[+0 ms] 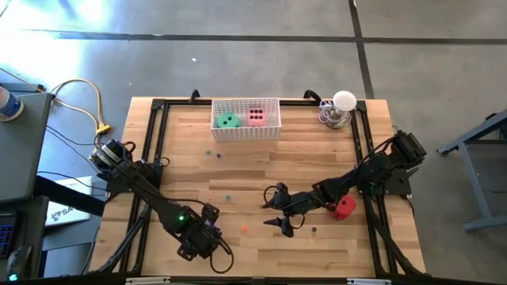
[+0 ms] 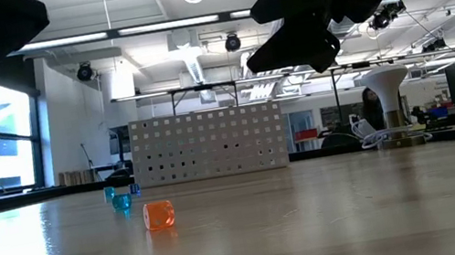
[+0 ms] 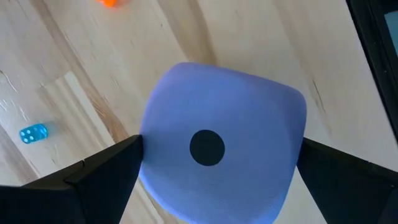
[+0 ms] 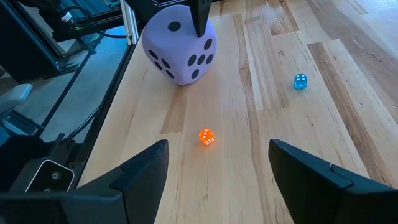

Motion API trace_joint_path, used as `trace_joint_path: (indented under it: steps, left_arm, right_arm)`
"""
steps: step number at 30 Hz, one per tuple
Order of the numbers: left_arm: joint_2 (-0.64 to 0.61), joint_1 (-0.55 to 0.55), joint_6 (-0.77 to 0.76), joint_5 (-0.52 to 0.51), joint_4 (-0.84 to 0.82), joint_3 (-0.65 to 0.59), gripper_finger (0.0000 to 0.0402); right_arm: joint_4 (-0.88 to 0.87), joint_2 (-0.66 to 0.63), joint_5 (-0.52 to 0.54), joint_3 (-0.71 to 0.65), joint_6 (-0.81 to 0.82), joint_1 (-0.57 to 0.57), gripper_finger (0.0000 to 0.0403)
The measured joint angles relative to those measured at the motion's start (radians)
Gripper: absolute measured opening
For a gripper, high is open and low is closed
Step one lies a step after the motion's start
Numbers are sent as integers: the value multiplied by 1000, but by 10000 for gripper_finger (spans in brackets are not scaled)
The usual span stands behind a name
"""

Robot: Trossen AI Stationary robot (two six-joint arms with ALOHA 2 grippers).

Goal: Pick & Place Dice
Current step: Put the large violet dice into the white basket

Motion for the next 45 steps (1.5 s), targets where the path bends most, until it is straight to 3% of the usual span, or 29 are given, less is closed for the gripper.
trace_joint_path:
  steps: [11, 20, 32, 45]
  left_arm:
    - [98, 0, -43, -5, 24, 3, 400]
    - [108, 3, -93, -60, 155, 0, 400]
    - [140, 11, -117, -75, 193, 0, 400]
    - [178, 30, -96, 7, 309, -41, 400]
  right_arm:
    - [0, 0, 0, 0, 1, 0, 268]
    - [3, 0, 0, 0, 2, 0, 268]
    - [3, 0, 0, 0, 2, 0, 268]
    - [1, 0, 0, 0, 3, 0, 268]
